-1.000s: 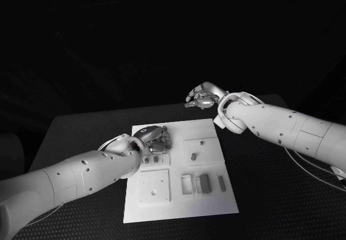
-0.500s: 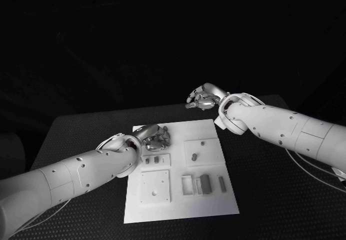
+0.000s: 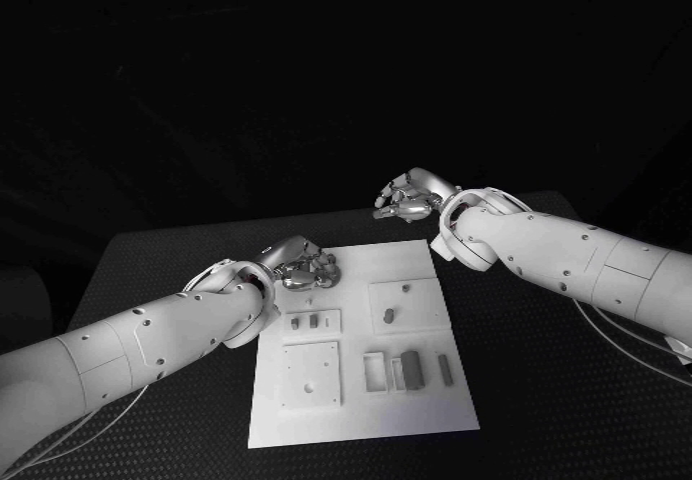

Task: Assemble the parts on the task board

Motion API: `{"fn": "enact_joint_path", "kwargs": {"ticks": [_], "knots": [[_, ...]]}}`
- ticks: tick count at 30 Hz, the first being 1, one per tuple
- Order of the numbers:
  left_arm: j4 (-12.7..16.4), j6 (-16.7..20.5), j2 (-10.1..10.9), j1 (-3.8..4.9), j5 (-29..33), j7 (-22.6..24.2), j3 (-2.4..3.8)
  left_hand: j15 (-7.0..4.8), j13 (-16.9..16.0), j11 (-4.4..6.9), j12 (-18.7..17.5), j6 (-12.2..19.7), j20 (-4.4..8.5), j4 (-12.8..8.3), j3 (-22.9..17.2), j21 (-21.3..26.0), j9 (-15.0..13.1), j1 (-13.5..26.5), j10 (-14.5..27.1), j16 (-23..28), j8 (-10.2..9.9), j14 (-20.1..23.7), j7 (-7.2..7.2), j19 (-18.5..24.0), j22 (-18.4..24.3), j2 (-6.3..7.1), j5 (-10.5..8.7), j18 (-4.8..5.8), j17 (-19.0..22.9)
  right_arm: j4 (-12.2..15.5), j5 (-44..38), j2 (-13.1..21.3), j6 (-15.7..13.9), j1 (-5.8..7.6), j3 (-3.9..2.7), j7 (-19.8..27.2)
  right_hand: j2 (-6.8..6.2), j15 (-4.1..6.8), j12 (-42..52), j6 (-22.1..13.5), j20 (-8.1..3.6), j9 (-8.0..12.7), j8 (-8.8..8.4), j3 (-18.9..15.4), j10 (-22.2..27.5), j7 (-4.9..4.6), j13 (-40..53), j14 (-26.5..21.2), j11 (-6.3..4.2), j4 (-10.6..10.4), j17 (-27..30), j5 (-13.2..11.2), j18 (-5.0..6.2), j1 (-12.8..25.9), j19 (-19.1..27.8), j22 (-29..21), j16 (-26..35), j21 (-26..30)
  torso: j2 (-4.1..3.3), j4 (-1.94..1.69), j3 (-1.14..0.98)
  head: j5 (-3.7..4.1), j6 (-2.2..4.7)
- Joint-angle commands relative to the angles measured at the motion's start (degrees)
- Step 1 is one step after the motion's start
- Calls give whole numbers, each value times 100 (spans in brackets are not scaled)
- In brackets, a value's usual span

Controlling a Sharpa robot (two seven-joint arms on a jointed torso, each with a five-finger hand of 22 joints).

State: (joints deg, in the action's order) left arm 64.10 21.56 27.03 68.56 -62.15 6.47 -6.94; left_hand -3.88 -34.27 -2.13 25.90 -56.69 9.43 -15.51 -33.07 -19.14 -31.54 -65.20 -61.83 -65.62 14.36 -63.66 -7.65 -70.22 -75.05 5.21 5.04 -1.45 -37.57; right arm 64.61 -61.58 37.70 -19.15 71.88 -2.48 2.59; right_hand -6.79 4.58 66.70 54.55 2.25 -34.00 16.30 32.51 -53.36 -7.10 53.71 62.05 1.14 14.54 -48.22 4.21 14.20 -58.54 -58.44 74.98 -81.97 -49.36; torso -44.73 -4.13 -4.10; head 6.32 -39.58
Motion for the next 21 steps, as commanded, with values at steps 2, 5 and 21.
{"fn": "enact_joint_path", "kwargs": {"ticks": [2,5,21], "knots": [[98,-102,82,16,381,103,41,7,10,-33,-21,21,2,0,32,24,8,56,-9,4,-23,26,-33,40,-115,3,17,-123,10,2,-9,-6,318,-13,-1,11,67,29,20,-8,7,-8,-12,15,47,-25,-12,-34,-1,28,11,39,80,-21,40,88,8,38,-1,-6,6,-18,16],[135,-109,149,24,531,99,64,7,12,-33,-22,21,2,-1,32,24,8,56,-8,4,-23,26,-33,41,-115,1,18,-124,11,49,-36,0,475,-36,-1,7,155,29,21,-11,5,-9,-14,67,53,-25,-17,-43,-2,78,14,40,80,-111,50,90,9,42,-4,-7,10,-28,24],[307,-250,541,114,1341,70,181,11,31,-38,-32,20,-1,-3,37,27,9,61,3,6,-21,31,-33,45,-114,-12,18,-125,15,416,-587,50,608,-127,11,-11,496,-36,42,-211,27,107,-163,195,69,-105,-35,-57,70,196,19,41,80,-313,83,104,-9,31,-3,-5,23,-94,94]]}}
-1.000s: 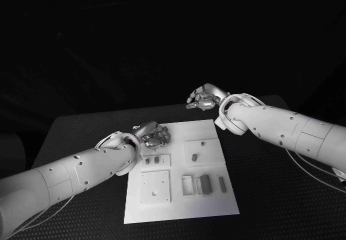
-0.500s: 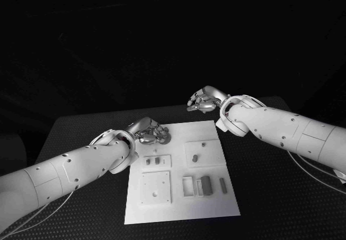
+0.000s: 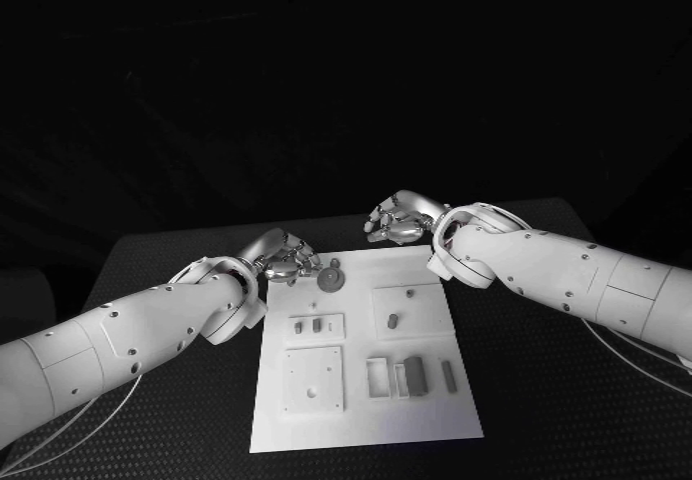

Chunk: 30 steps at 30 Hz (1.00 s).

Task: Assemble the parts on the task board

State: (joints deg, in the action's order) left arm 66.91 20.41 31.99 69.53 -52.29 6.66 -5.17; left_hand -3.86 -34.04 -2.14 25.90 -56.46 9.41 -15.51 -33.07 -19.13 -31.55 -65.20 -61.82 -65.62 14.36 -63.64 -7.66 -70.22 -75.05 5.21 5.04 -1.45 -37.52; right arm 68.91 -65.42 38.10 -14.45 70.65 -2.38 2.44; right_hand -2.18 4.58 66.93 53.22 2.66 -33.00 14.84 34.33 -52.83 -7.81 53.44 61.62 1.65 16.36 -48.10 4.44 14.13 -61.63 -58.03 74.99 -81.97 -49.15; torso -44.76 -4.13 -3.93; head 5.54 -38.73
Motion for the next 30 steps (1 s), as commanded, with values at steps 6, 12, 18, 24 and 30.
{"fn": "enact_joint_path", "kwargs": {"ticks": [6,12,18,24,30], "knots": [[95,-198,210,14,439,62,0,12,15,-39,-34,-6,-2,-4,43,30,9,68,2,8,-19,34,-32,50,-114,-12,17,-124,12,13,-200,26,184,-11,2,17,12,-42,21,-84,-10,18,-26,11,17,-40,-10,-14,25,15,7,15,87,-2,43,105,-11,6,-5,-14,5,-31,17],[183,-204,298,11,588,111,-1,13,20,-40,-35,-7,-3,-4,46,31,9,71,1,10,-18,36,-31,53,-113,-14,16,-124,14,138,-189,-48,292,-108,82,25,17,-54,24,-126,-6,47,-56,22,21,-55,-14,-20,38,13,9,16,87,-12,50,105,-11,4,-8,-1,13,-66,34],[252,-209,344,10,777,129,-1,13,23,-41,-35,-8,-4,-4,46,32,9,72,0,11,-18,38,-31,54,-113,-19,17,-124,15,205,-265,-172,298,-175,191,27,166,-96,32,-256,7,139,-148,65,30,-103,-24,-28,86,-6,11,17,87,-1,61,103,-19,0,-8,0,2,-93,49],[309,-227,365,9,850,133,-1,14,27,-41,-36,-8,-4,-3,46,33,9,73,0,12,-17,40,-31,55,-113,-23,18,-124,17,307,-381,-238,297,-232,216,21,408,-140,31,-334,32,269,-221,531,44,-151,-48,-40,127,-186,17,32,87,-28,70,98,-25,10,-6,0,-1,-101,56],[348,-240,376,8,872,130,-2,16,37,-44,-42,-6,-6,-4,49,35,10,77,6,14,-18,43,-32,58,-113,-27,19,-125,19,369,-445,-308,206,-270,220,0,517,-149,47,-339,41,326,-230,701,47,-158,-56,-44,136,-150,16,25,87,29,77,111,-40,-15,-7,0,-8,-121,51]]}}
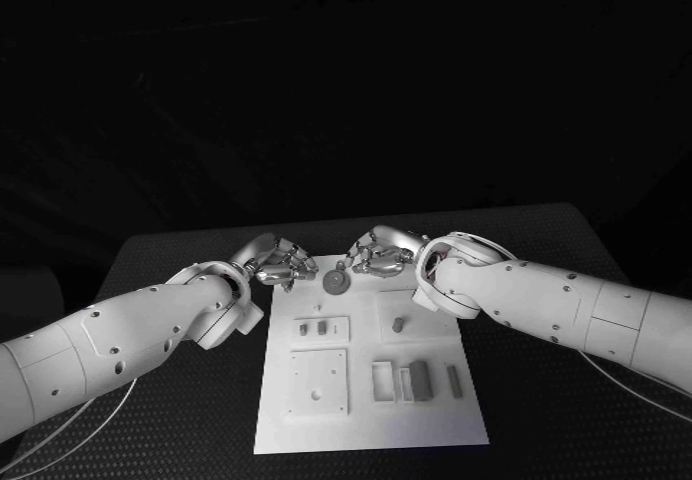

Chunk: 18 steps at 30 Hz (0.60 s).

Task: Assemble the parts on the task board

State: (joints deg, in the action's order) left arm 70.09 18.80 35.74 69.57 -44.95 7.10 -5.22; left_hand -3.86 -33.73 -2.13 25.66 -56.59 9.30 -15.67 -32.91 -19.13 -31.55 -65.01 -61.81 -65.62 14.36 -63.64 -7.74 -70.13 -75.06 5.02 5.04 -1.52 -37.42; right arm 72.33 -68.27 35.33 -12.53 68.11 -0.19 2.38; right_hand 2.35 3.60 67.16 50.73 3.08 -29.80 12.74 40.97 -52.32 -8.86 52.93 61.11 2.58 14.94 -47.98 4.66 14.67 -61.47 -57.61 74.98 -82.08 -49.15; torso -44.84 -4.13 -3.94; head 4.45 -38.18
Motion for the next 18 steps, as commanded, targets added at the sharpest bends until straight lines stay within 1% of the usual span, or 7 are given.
{"fn": "enact_joint_path", "kwargs": {"ticks": [1,2,7,9,12,18], "knots": [[36,-78,-1,4,139,86,3,16,7,-44,-18,8,5,12,33,35,10,57,6,14,-18,43,-24,49,-112,-8,19,-118,10,39,-186,-51,-4,-24,2,-6,72,-51,25,-93,-1,11,-21,47,-5,-53,-5,6,43,-5,3,2,33,20,34,111,-31,-18,1,5,-9,-18,-4],[41,-79,-10,4,139,87,3,16,8,-45,-19,8,5,12,33,35,10,58,6,14,-18,43,-24,49,-112,-9,19,-118,10,50,-229,-68,1,-30,3,-11,99,-52,29,-103,-1,24,-27,73,-5,-54,-7,7,44,3,3,2,33,35,32,112,-35,-25,2,7,-11,-19,-3],[50,-82,-28,4,144,86,3,17,15,-46,-22,10,4,12,34,36,10,60,10,15,-19,44,-25,50,-112,-13,19,-118,12,90,-387,-158,-15,-68,34,-56,142,-50,37,-94,-2,41,-21,114,-10,-52,-9,11,42,26,2,0,33,64,30,113,-43,-38,1,4,-13,-19,-2],[52,-85,-41,4,145,87,3,18,16,-47,-23,10,4,12,35,36,11,61,10,15,-19,44,-25,50,-112,-14,19,-119,12,86,-398,-192,-29,-79,52,-65,153,-50,40,-91,-3,45,-19,125,-11,-51,-10,12,42,34,1,0,33,71,29,113,-46,-42,2,8,-19,-26,-1],[60,-82,-61,4,145,89,3,18,18,-47,-24,11,4,12,35,37,11,62,10,15,-20,44,-26,50,-112,-15,19,-119,12,53,-434,-255,-74,-101,71,-89,167,-49,42,-93,-4,51,-20,137,-12,-52,-11,12,42,43,2,0,33,80,28,113,-48,-46,1,4,-25,-31,-5],[62,-92,-92,4,145,91,3,19,23,-48,-26,13,3,12,36,37,11,63,11,16,-20,45,-26,51,-112,-18,19,-119,14,47,-504,-299,-150,-109,90,-119,186,-49,45,-97,-5,62,-22,154,-12,-53,-13,14,43,57,2,-1,33,97,25,113,-51,-54,3,5,-19,-35,-9]]}}
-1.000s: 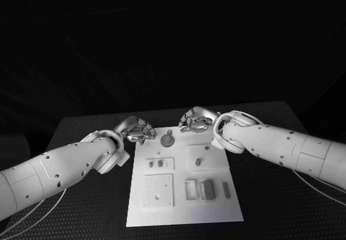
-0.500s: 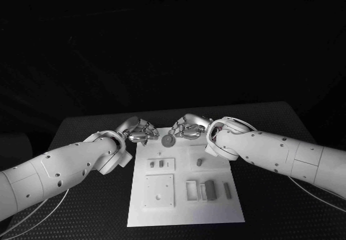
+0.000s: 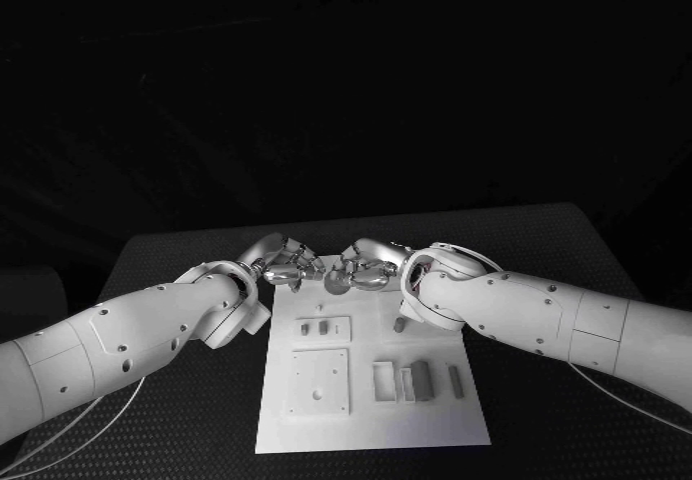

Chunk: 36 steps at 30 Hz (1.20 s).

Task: Assemble the parts on the task board

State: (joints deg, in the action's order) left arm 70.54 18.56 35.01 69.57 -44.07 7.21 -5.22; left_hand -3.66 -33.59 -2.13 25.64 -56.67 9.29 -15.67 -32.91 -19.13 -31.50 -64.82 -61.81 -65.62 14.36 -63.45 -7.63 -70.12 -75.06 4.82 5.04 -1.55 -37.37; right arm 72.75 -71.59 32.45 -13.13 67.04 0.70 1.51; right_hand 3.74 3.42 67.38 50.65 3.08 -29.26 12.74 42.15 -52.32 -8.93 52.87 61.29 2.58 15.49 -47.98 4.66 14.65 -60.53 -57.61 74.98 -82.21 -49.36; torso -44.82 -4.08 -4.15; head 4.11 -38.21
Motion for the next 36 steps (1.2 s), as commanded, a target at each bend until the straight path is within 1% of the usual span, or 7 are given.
{"fn": "enact_joint_path", "kwargs": {"ticks": [1,9,14,19,25,31,36], "knots": [[18,-68,-23,4,57,78,4,0,10,-48,-25,22,4,12,36,37,7,44,11,16,-21,25,-37,50,-112,1,19,-116,9,6,-172,-13,-100,-3,1,-30,52,-30,23,-88,-5,10,-21,39,-13,-46,-8,-3,43,5,2,-1,35,6,24,113,-39,-34,0,0,2,-1,-7],[16,-85,-35,4,57,67,3,1,15,-49,-27,23,3,12,38,38,7,45,11,16,-21,26,-38,51,-112,-2,19,-117,10,22,-172,-23,-160,-3,2,-8,67,-30,27,-86,-6,18,-19,53,-14,-46,-10,-1,43,14,2,-2,35,22,20,112,-42,-41,2,9,-4,-7,-8],[14,-91,-51,4,57,53,3,1,19,-50,-28,25,2,12,39,39,7,47,11,16,-21,26,-39,51,-112,-4,19,-117,11,44,-172,-24,-163,-3,2,1,71,-30,28,-85,-7,21,-18,58,-15,-46,-11,0,43,18,2,-2,35,30,19,112,-44,-44,2,4,3,-10,-13],[0,-73,-70,4,57,31,3,2,22,-51,-28,26,2,13,40,39,8,50,11,16,-22,26,-40,50,-111,-7,19,-118,12,60,-167,-33,-146,-4,2,25,73,-30,29,-81,-7,24,-15,63,-15,-45,-12,0,42,24,3,-3,35,37,18,112,-45,-46,3,7,-2,-16,-13],[-31,-57,-78,4,57,8,3,2,25,-51,-29,28,1,13,41,39,8,51,11,15,-23,25,-40,50,-111,-9,19,-118,13,82,-161,-31,-128,-4,2,42,75,-30,31,-76,-8,26,-12,68,-15,-44,-12,1,42,27,3,-3,35,42,18,111,-46,-48,2,6,3,-11,-10],[-50,-63,-95,4,57,-20,3,2,29,-51,-30,29,1,12,43,39,9,51,11,15,-23,24,-41,49,-112,-10,19,-119,14,99,-145,-30,-141,-4,2,64,79,-29,33,-67,-8,29,-6,74,-17,-43,-13,2,41,32,3,-3,35,52,17,111,-48,-51,2,2,1,-9,-16],[-55,-84,-118,4,20,-39,3,2,32,-51,-30,28,1,10,43,39,8,49,9,14,-22,24,-41,49,-112,-10,19,-121,14,111,-136,-32,-150,-4,2,72,83,-28,36,-57,-9,31,0,79,-18,-42,-14,3,39,36,3,-3,35,60,16,111,-49,-54,0,5,3,-9,-17]]}}
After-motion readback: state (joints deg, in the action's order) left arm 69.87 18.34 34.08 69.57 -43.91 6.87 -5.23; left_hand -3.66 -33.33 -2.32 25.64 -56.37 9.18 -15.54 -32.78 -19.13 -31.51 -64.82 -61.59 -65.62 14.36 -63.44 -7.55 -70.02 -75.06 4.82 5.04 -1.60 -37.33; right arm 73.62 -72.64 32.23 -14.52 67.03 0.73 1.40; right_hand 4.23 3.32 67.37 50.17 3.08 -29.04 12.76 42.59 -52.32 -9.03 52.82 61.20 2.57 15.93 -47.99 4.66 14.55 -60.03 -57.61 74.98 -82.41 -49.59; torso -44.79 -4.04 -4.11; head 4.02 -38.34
